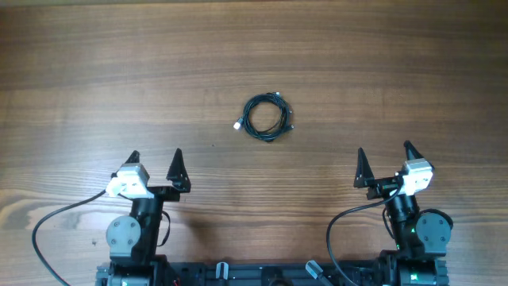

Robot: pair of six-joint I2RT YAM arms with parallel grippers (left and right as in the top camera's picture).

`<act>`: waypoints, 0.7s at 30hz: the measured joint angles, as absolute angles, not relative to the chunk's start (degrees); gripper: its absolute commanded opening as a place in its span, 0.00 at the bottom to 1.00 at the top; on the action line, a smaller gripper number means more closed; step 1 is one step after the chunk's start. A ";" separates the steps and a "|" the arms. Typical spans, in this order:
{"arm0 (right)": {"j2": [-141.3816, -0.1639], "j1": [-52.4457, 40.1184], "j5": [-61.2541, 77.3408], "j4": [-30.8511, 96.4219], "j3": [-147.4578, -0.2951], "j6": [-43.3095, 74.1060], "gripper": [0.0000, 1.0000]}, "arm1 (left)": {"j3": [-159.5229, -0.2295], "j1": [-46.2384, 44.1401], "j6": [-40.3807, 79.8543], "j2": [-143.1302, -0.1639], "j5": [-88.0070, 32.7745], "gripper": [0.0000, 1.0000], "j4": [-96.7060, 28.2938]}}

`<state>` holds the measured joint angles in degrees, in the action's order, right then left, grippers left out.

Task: Untangle cables

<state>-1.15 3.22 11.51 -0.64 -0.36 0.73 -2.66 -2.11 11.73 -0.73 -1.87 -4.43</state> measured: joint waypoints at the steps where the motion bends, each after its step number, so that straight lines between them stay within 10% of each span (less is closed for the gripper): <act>1: -1.15 3.22 11.51 -0.64 -0.36 0.73 1.00 | -3.40 -2.11 11.84 -0.73 -2.07 1.00 -4.86; 21: -1.15 3.22 11.49 -0.64 -0.36 0.73 1.00 | -29.47 -2.07 11.88 -19.44 -2.50 1.00 -9.32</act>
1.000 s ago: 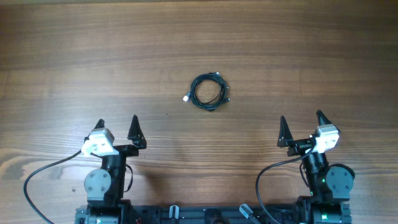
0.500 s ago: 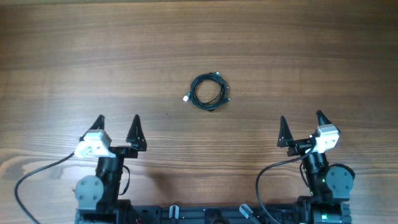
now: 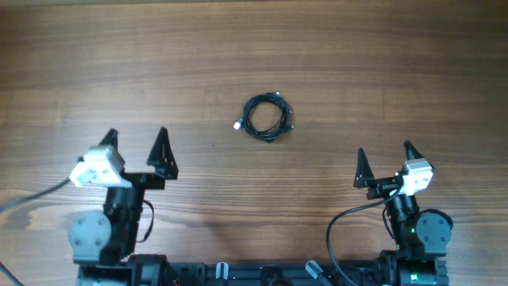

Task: Untangle cables

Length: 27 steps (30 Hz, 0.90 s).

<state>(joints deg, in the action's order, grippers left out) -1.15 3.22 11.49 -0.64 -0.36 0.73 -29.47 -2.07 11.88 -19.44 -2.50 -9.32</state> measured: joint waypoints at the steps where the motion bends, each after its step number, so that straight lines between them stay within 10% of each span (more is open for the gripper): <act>1: -1.15 3.22 11.51 -0.62 -0.36 0.73 1.00 | -31.92 -2.07 11.79 -21.63 -2.50 1.00 -10.35; 27: -1.15 3.22 11.31 -0.62 -0.36 0.71 1.00 | -98.08 -2.07 -4.05 -68.99 -4.64 1.00 -42.87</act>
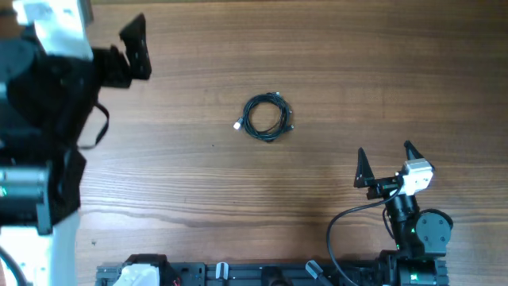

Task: Untangle cables

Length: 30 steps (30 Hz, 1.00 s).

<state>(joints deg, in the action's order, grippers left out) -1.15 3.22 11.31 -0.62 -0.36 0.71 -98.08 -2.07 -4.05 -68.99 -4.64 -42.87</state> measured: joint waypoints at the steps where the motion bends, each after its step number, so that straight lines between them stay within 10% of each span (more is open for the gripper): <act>1: -1.15 3.22 11.31 -0.64 -0.36 0.73 1.00 | -100.05 -2.07 -4.62 -70.76 -4.64 1.00 -43.75; 30: -1.15 3.22 11.31 -0.62 -0.36 0.73 1.00 | -104.86 -2.07 -17.26 -93.32 -7.86 1.00 -40.34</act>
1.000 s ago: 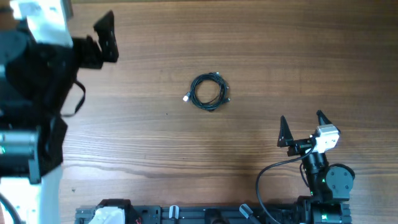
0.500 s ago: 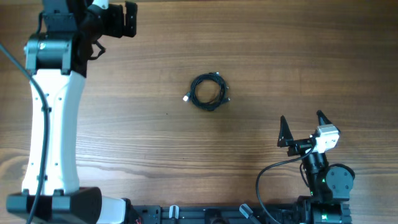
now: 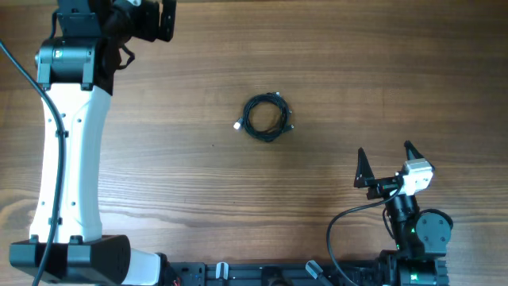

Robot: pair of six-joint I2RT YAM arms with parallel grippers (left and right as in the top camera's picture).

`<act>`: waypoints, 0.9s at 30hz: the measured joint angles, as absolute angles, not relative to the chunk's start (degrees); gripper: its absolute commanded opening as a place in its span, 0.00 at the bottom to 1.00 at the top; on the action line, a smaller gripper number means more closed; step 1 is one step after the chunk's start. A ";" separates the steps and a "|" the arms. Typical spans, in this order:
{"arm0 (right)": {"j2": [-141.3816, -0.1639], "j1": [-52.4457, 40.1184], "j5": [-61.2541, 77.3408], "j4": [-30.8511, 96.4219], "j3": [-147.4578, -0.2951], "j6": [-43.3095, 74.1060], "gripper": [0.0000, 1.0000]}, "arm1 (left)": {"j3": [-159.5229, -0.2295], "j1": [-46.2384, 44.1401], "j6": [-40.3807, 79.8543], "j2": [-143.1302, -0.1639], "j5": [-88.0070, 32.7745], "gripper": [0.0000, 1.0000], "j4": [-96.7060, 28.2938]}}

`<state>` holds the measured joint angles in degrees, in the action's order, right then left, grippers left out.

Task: Untangle cables

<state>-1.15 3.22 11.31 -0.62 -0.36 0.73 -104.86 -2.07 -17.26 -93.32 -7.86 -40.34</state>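
A small coil of black cable [image 3: 266, 117] lies near the middle of the wooden table [image 3: 317, 63], with a white plug at its left side. My left arm [image 3: 67, 151] stretches up the left side. Its gripper [image 3: 151, 20] sits at the top edge, far left of the coil, partly cut off, so its jaws cannot be read. My right gripper [image 3: 383, 148] rests open at the front right, its fingers pointing away from the base, below and to the right of the coil. Nothing is held between its fingers.
The arm bases and a black rail [image 3: 262, 274] run along the front edge. A black lead [image 3: 341, 230] loops beside the right base. Another lead [image 3: 55, 119] runs along the left arm.
My left arm has stretched further, with its gripper now at the top edge and a little more to the right. The coil and the right arm have not moved.
Both grippers first rested open at the front, the coil untouched in the middle. The left gripper then stood slightly further left and forward, later high at the far left, and now at the top edge. The right arm and coil stayed still throughout.
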 measured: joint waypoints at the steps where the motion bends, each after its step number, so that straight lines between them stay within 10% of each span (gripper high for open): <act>1: -1.15 3.22 11.31 -0.62 -0.36 0.71 1.00 | -104.86 -2.07 -16.43 -93.32 -8.51 1.00 -40.23; 27: -1.15 3.22 11.77 -2.04 -0.45 9.72 1.00 | -104.86 -2.07 -14.26 -93.32 -12.14 1.00 -42.46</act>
